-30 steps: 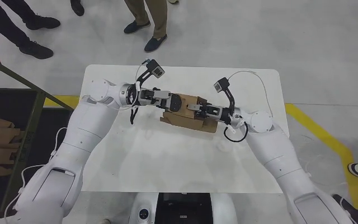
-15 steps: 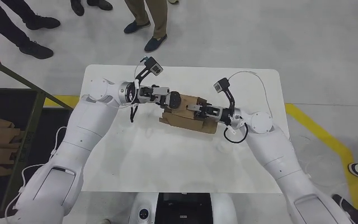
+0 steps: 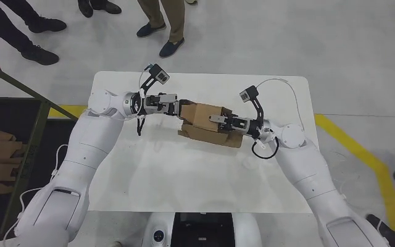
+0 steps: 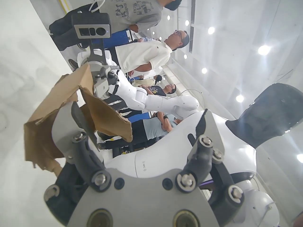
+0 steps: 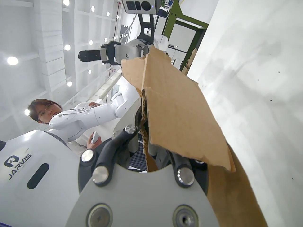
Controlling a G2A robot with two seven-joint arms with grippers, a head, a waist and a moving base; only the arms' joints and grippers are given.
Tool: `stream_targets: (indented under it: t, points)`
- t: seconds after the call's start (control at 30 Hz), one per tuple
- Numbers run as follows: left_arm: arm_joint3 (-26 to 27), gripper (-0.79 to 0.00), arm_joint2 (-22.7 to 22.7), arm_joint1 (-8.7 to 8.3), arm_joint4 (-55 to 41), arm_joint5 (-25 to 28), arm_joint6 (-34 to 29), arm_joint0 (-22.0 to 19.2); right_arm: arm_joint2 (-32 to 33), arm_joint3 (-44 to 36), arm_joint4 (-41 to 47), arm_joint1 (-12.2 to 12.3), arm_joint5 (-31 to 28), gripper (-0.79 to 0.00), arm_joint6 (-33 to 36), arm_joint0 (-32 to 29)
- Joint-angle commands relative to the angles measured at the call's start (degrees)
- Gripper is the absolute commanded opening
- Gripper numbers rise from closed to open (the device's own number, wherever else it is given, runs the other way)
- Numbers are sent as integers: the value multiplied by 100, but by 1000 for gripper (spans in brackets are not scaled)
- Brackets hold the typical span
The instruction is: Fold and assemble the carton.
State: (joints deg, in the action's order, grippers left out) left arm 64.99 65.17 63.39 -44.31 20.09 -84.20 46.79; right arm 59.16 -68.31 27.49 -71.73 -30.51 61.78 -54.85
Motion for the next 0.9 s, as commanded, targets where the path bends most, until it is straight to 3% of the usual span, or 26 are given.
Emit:
stream_targets:
  t: [0.0, 0.53, 0.87]
  points:
    - [-29, 0, 11, -1, 28, 11, 12, -10, 3, -30, 8, 3, 11, -785, 10, -22]
    - [-134, 0, -165, 47, 350, 80, 80, -228, -292, -273, 37, -58, 106, -785, 189, 6]
    - [-237, 0, -64, 23, 530, 281, 281, -183, -19, -108, 52, -16, 14, -785, -82, 11]
